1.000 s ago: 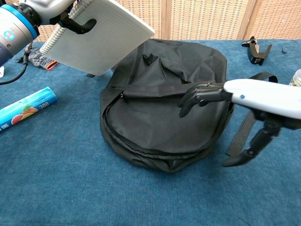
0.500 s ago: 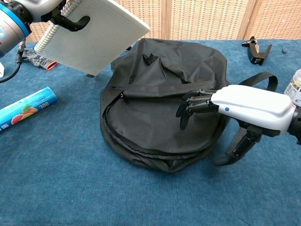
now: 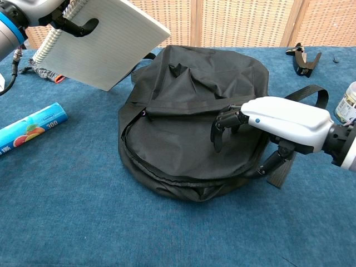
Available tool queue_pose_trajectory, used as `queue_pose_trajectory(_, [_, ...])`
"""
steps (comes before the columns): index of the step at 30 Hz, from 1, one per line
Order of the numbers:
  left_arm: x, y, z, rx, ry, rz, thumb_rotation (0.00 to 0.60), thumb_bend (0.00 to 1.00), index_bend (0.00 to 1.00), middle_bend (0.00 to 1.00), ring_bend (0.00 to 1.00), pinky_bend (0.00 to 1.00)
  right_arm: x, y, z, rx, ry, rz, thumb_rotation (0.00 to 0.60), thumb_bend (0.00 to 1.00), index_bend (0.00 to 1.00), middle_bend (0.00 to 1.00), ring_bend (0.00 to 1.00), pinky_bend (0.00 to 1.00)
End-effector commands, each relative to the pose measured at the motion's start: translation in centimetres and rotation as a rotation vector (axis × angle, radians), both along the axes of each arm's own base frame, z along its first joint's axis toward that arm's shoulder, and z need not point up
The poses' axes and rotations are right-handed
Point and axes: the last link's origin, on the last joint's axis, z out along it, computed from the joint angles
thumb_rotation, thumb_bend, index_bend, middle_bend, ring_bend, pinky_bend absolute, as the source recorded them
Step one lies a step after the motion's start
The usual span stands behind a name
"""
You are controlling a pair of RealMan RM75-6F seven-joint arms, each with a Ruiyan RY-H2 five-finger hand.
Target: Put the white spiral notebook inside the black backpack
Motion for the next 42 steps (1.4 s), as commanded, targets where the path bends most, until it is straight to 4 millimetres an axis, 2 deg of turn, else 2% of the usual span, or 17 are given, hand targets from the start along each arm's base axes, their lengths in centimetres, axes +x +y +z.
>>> queue_pose_trajectory(1, [-0.2,0.0,0.1,0.0,0.001,0.001,0.6,0.56,0.74,0.59,0.58,0.65,0.1,0.0,0.0,0.005,-0.008,-0.007,0.6,0.47,0.48,0.39,0.25,0.36])
queue_pose_trajectory(5, [-0.5,-0.1,0.1,-0.002,0.002,0.006,0.6,0.56,0.74,0.59,0.58,0.65,0.2,0.0,0.0,0.012,-0.022,-0.022,0.6,0.55,0.51,0.43,0.28,0.39])
queue_pose_trajectory(12, [-1.3,-0.2,0.2,-0.001,0.007,0.014,0.6,0.56,0.74,0.59,0.58,0.65,0.7,-0.1,0.1,0.078,-0.08,-0.107,0.6,0.55,0.55,0.47,0.31,0.42])
queue_pose_trajectory(19, [-2.3,-0.5,0.7,0.007,-0.005,0.005,0.6,0.56,0.74,0.59,0.58,0.65,1.5,-1.2,0.6,0.108,-0.231,-0.288,0.6,0.55,0.58,0.5,0.34,0.46])
queue_pose_trajectory(31, [-4.2,-1.4,2.7,0.021,-0.063,-0.045,0.6,0.56,0.75,0.59,0.58,0.65,3.1,-2.7,2.2,0.18,-0.493,-0.601,0.6,0.55,0.58,0.5,0.34,0.46])
queue_pose_trajectory(42, [-5.8,-2.8,4.9,0.022,-0.143,-0.122,0.6,0.56,0.75,0.59,0.58,0.65,4.0,-5.8,2.5,0.186,-0.616,-0.84,0.6,0.58,0.59,0.5,0.34,0.46])
